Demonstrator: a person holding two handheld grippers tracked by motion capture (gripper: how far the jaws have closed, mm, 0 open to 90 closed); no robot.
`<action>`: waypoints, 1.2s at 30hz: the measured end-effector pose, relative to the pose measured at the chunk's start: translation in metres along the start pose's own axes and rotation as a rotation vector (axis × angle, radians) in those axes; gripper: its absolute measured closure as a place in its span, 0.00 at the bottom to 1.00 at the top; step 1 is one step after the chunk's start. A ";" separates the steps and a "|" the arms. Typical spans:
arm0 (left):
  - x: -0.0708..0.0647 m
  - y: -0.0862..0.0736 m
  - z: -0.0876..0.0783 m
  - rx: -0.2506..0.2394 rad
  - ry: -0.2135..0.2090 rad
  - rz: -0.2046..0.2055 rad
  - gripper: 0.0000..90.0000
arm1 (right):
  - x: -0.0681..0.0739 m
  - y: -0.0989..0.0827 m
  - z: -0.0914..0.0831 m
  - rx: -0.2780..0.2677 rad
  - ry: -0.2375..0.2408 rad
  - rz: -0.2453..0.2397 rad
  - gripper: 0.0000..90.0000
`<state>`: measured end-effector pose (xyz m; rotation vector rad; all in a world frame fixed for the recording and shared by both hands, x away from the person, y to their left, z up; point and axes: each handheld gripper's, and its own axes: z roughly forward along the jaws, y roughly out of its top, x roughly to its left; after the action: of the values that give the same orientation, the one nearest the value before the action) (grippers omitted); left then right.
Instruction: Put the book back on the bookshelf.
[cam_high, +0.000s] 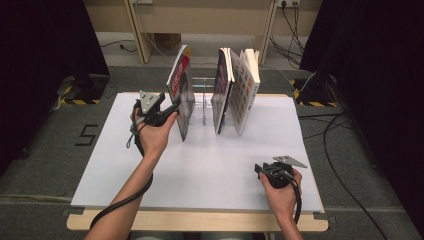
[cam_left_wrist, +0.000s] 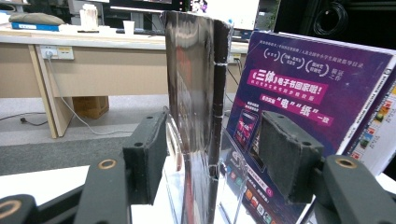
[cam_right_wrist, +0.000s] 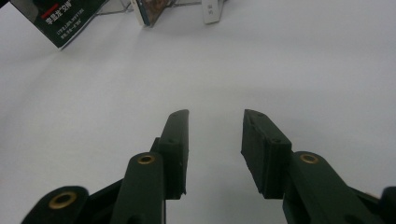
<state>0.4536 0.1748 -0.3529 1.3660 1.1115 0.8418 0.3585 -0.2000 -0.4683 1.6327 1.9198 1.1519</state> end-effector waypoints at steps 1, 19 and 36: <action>0.000 0.000 -0.001 0.000 -0.004 -0.003 0.45 | 0.000 0.000 0.000 0.000 0.003 0.005 0.69; 0.009 -0.001 -0.027 0.025 -0.046 -0.023 0.43 | 0.001 -0.001 0.000 0.003 0.001 0.016 0.69; 0.025 -0.006 -0.052 0.027 -0.049 -0.017 0.43 | 0.000 -0.001 -0.001 0.000 -0.002 0.013 0.69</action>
<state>0.4112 0.2138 -0.3561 1.3905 1.0986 0.7797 0.3573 -0.2007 -0.4685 1.6487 1.9107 1.1547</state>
